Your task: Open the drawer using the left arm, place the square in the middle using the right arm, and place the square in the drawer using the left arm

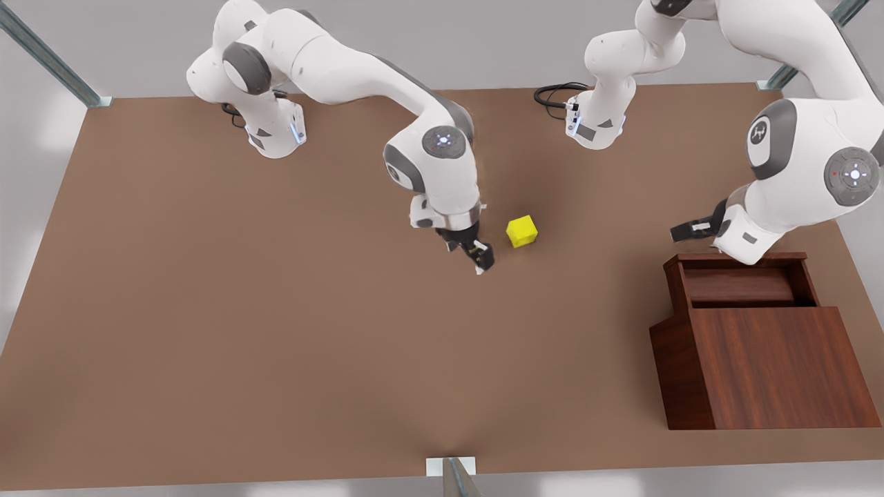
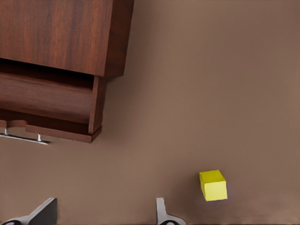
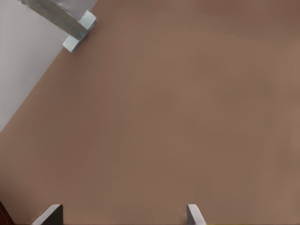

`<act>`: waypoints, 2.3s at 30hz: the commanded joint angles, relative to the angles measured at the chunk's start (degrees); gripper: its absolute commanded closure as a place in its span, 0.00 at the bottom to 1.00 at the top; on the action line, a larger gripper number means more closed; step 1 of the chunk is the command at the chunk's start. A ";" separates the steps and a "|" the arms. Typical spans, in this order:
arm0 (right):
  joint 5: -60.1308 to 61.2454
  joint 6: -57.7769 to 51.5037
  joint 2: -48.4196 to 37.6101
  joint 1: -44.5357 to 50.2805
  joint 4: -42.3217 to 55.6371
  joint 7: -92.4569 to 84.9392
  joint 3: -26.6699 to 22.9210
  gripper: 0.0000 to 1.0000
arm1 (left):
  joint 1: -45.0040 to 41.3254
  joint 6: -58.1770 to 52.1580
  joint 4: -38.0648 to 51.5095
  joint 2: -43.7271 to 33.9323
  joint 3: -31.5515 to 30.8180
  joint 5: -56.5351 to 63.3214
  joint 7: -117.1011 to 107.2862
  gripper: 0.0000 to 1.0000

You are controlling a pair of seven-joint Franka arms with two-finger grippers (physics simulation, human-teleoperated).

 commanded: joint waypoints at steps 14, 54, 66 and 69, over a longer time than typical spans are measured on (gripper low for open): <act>0.64 -13.73 -25.05 -38.35 -22.34 -78.85 -1.29 0.00 | -25.87 24.58 -14.87 7.58 -7.31 -3.00 22.83 0.00; -0.23 -17.78 -24.70 -38.17 -20.58 -79.47 -1.29 0.00 | -26.40 59.39 -52.58 2.21 -4.06 1.04 30.91 0.00; 0.21 -17.16 -22.94 -37.73 -17.50 -79.56 -0.76 0.00 | -26.40 64.84 -54.08 5.55 -3.71 1.04 30.91 0.00; 0.29 -17.16 -22.94 -37.73 -17.50 -79.56 -0.76 0.00 | -26.40 65.19 -54.08 6.70 -3.62 1.04 30.83 0.03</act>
